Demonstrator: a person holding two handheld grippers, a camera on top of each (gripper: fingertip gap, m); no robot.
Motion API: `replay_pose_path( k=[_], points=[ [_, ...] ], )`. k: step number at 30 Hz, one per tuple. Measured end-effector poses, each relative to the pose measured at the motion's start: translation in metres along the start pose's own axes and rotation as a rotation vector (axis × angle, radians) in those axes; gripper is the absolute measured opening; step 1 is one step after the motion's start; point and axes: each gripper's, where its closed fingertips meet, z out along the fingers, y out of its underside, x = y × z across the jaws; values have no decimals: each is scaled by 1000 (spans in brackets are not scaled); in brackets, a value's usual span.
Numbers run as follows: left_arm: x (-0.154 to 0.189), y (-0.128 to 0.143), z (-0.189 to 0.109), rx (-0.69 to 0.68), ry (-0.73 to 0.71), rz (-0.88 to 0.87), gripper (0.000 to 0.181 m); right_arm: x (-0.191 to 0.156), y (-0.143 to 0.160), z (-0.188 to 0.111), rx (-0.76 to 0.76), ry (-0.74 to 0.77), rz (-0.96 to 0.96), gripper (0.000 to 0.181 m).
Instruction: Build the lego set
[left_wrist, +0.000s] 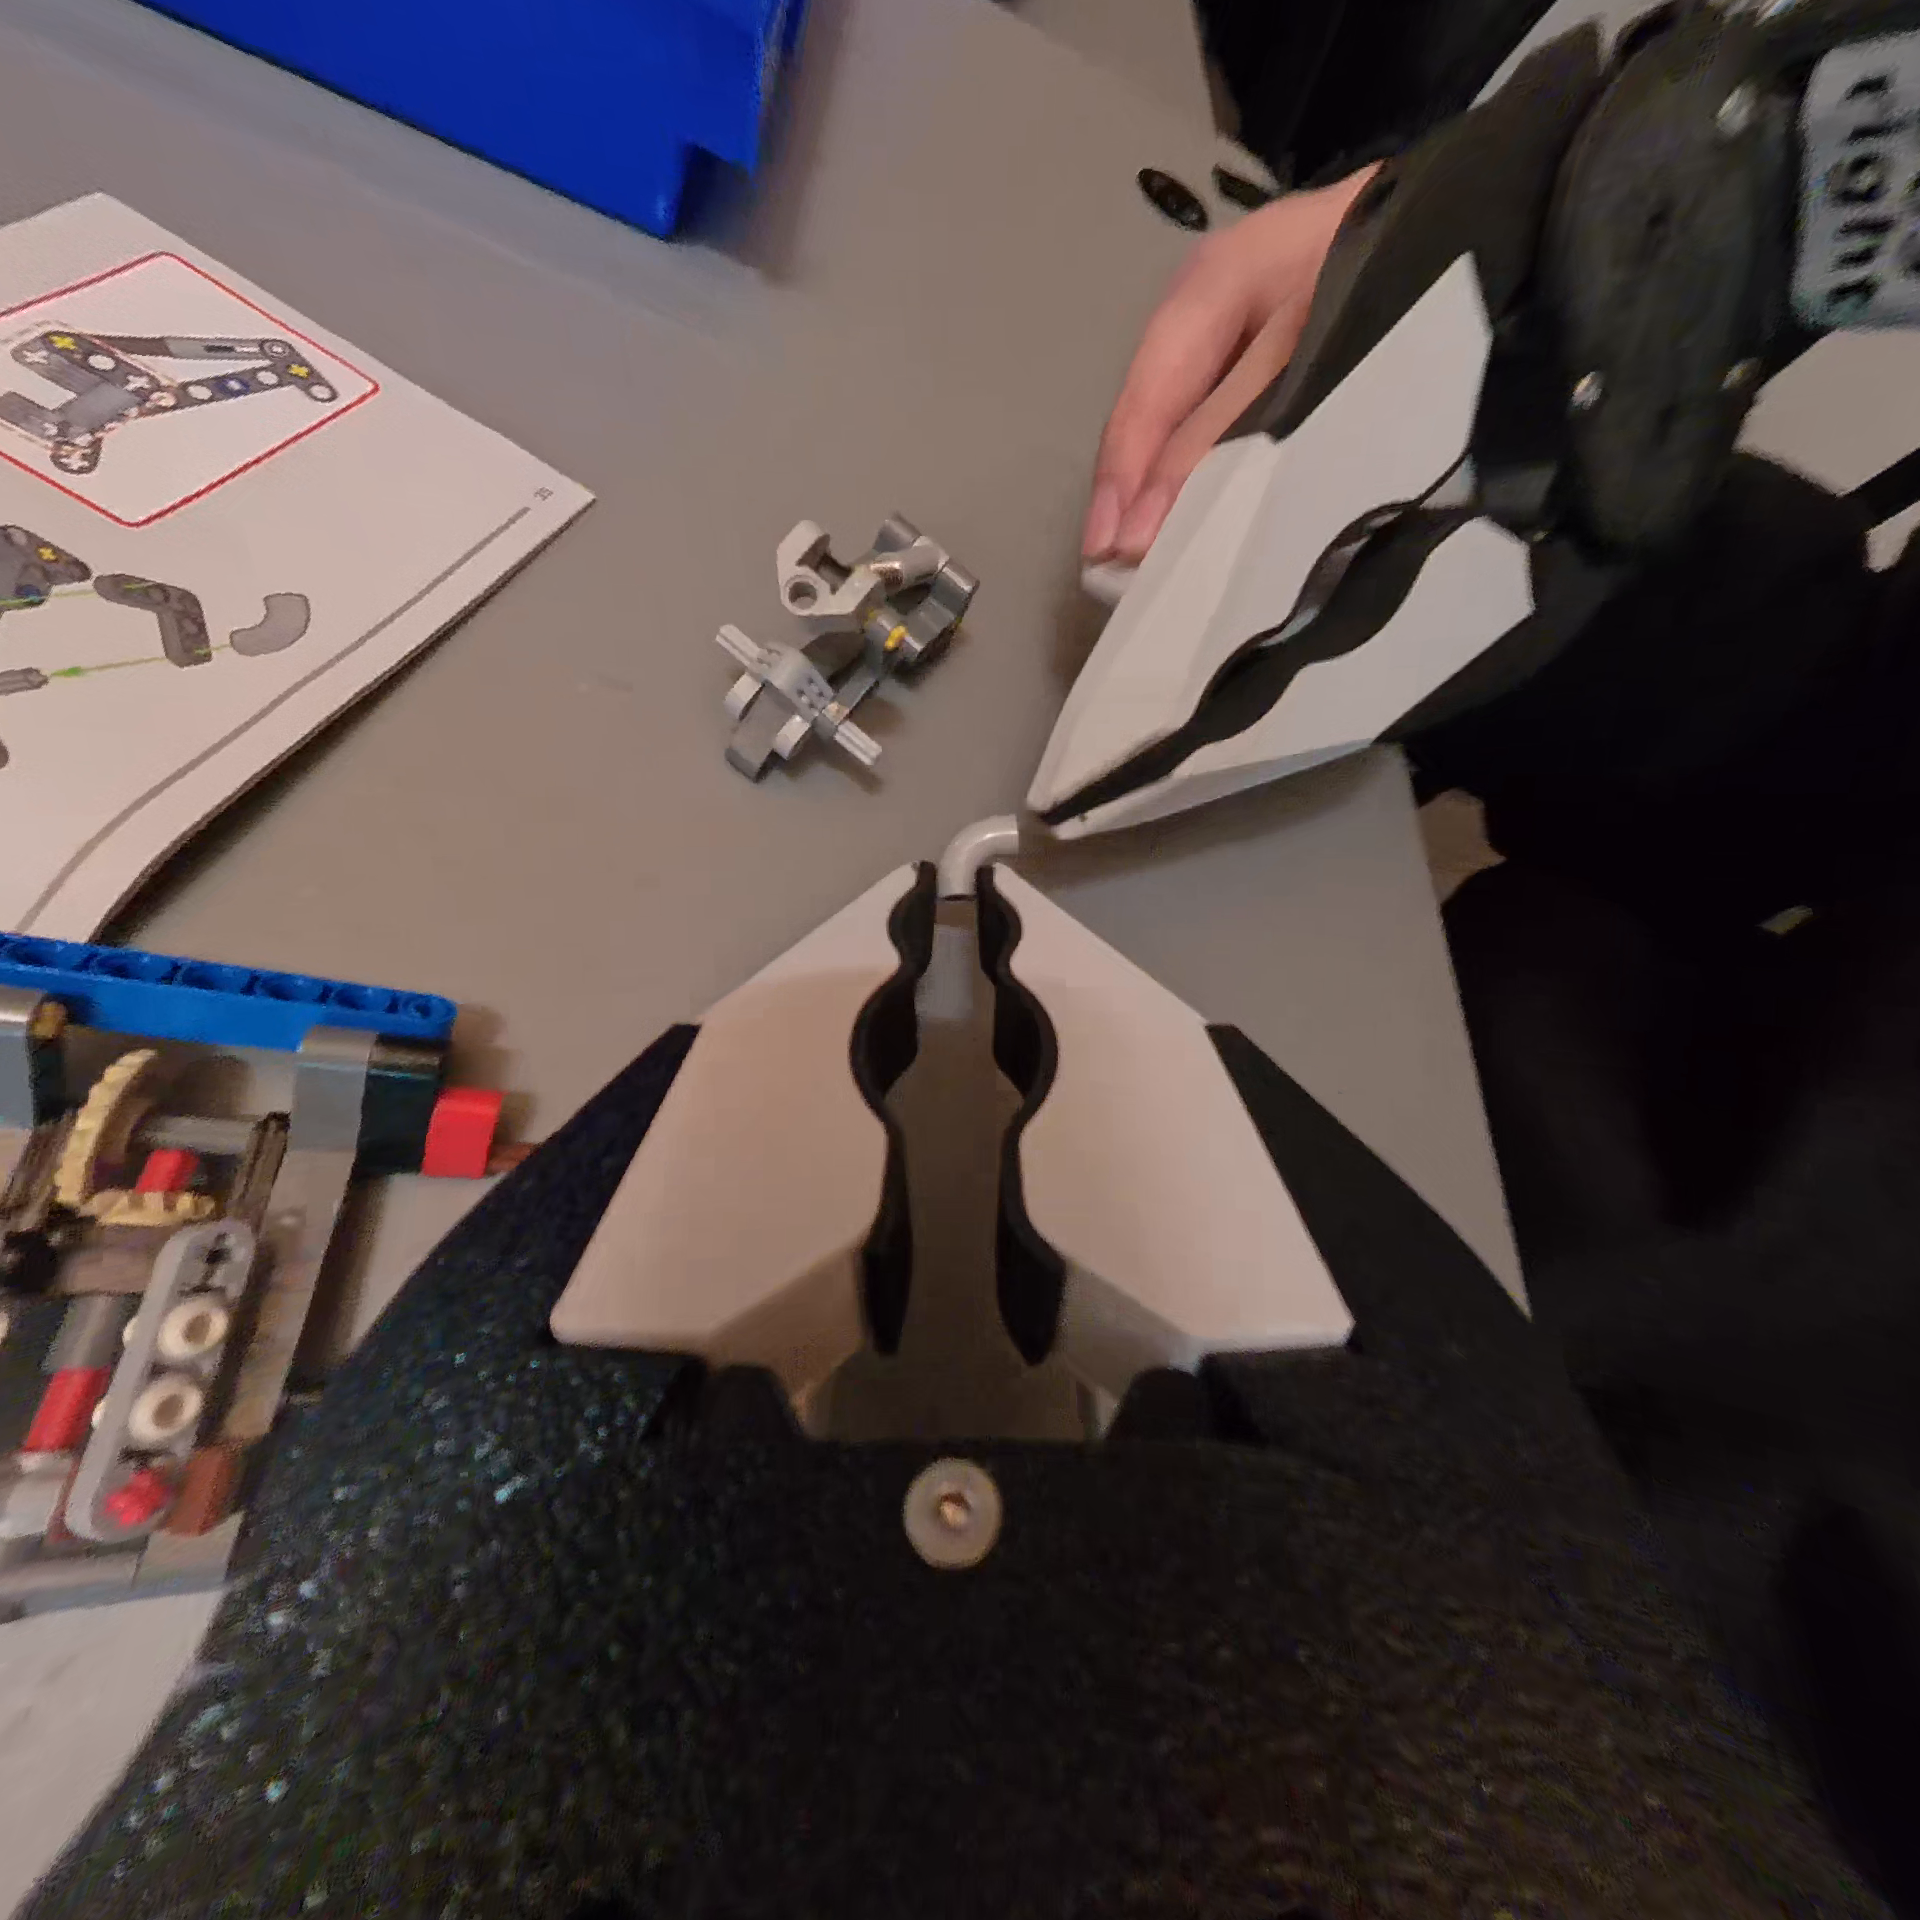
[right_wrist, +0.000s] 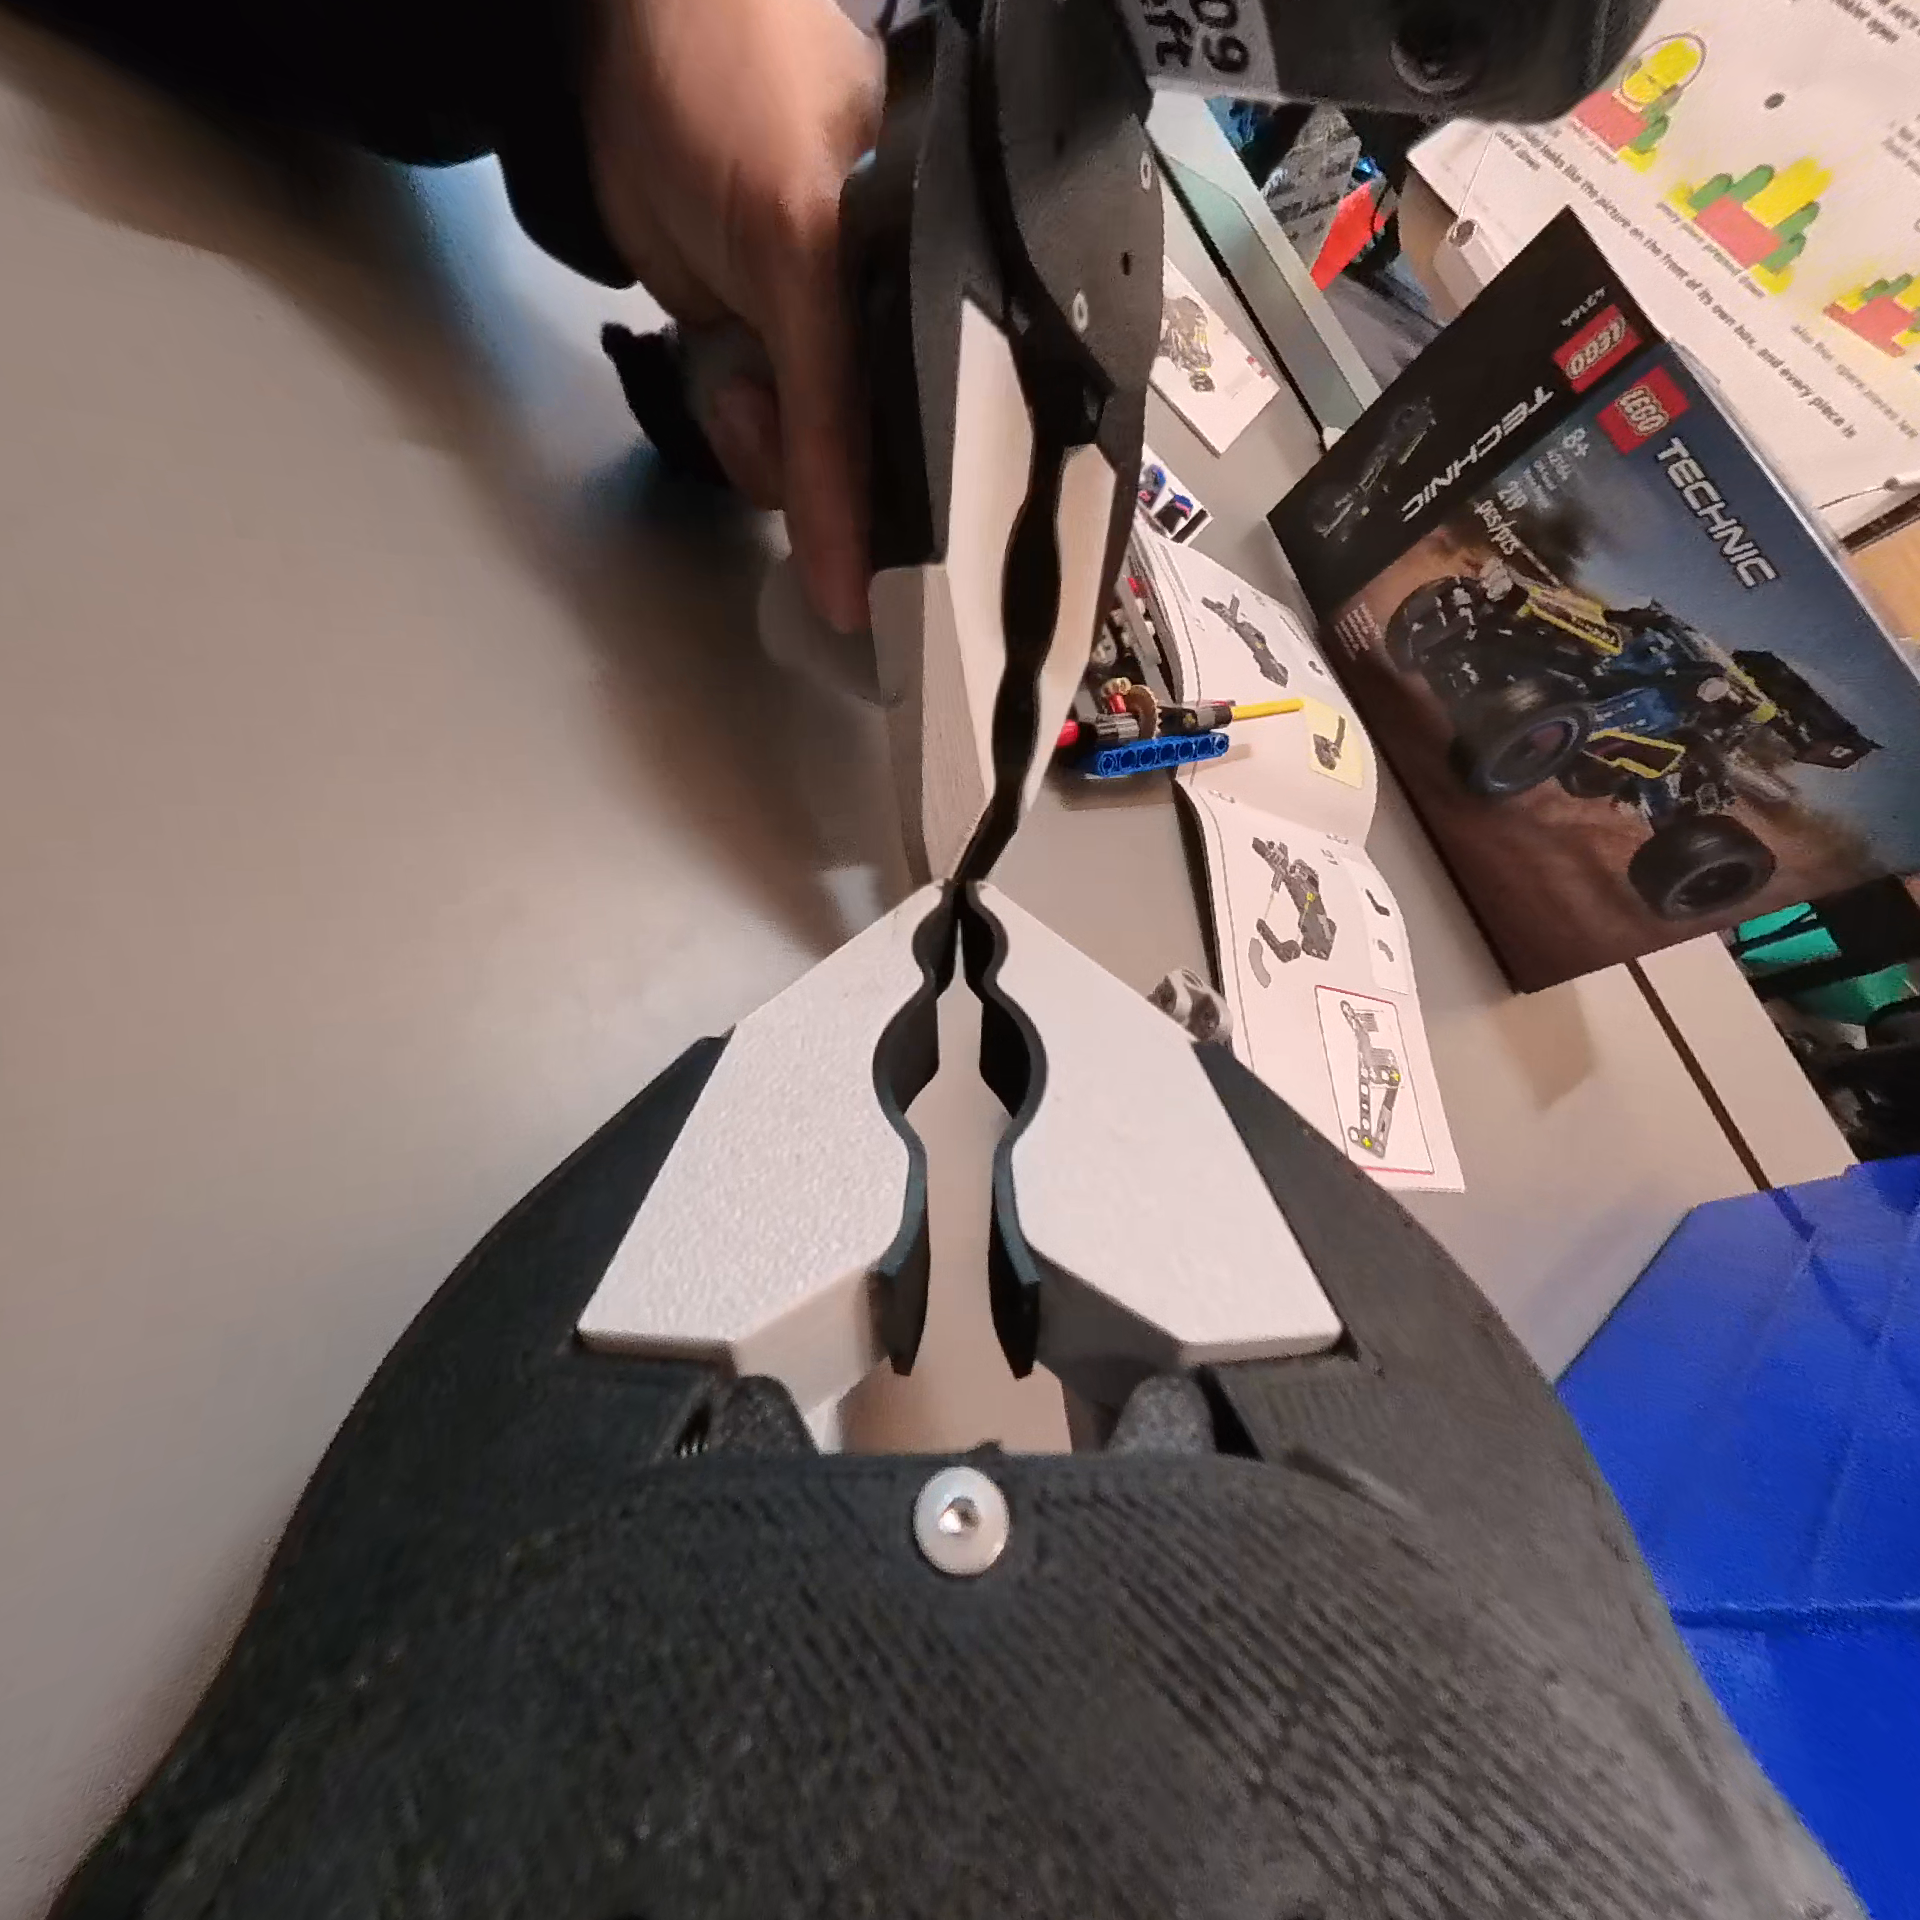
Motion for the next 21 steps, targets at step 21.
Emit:
replay_pose_path(
  k=[21],
  points=[
    [28, -54, -21, 329, -570, 1148, 5, 22, -24, -32, 287, -170, 830, 6]
  ],
)
